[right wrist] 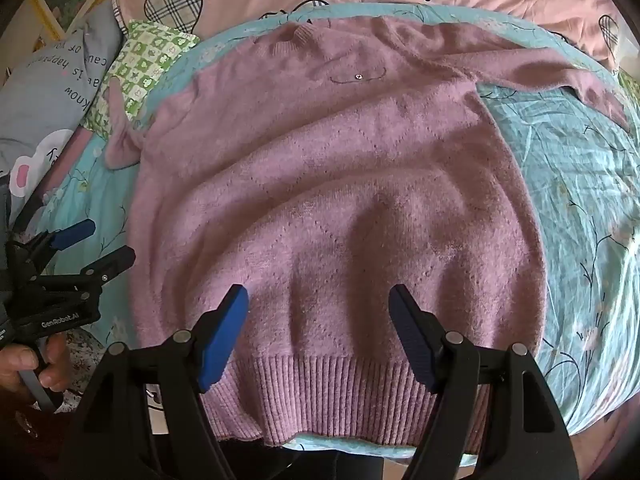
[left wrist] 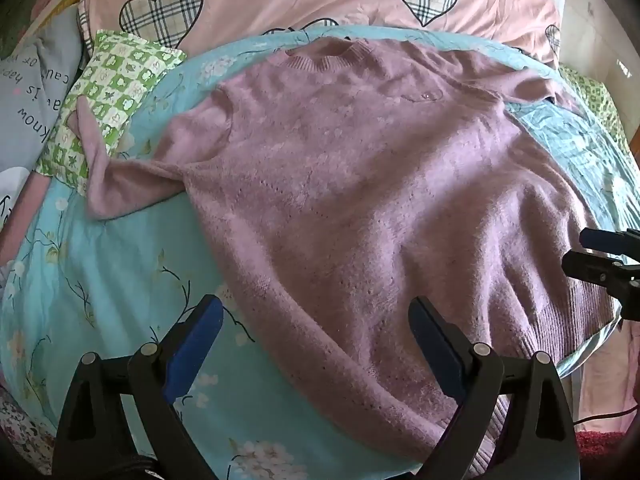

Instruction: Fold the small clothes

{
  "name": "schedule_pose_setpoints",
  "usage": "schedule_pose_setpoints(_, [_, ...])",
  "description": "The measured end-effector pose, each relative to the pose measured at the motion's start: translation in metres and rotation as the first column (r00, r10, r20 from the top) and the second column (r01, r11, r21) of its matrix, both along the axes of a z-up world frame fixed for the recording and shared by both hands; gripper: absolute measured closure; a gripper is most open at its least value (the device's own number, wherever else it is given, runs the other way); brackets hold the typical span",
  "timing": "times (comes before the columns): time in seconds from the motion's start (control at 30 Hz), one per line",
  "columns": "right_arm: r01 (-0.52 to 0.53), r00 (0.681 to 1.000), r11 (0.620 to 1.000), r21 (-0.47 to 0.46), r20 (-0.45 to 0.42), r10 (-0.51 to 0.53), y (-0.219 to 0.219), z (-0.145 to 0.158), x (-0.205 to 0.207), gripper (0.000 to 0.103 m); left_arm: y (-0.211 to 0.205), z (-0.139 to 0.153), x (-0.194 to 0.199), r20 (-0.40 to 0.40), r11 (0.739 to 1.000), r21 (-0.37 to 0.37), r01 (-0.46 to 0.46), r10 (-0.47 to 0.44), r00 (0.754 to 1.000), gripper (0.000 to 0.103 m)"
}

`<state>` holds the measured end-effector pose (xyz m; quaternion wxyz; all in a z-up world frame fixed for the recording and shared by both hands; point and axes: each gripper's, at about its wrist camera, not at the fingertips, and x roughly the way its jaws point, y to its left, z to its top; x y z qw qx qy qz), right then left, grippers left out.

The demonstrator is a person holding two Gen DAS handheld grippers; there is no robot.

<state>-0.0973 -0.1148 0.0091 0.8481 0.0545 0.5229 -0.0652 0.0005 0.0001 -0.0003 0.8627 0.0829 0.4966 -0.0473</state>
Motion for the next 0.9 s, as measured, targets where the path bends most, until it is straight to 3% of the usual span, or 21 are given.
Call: schedule_pose_setpoints(0.9, [0.002,1.000,1.000,0.001,-0.008,-0.002,-0.0016,-0.0037,0.0105,0.030,0.0051,-0.0056,0.0067,-0.009,1.000,-0.004,0.000,0.000,1.000,0.009])
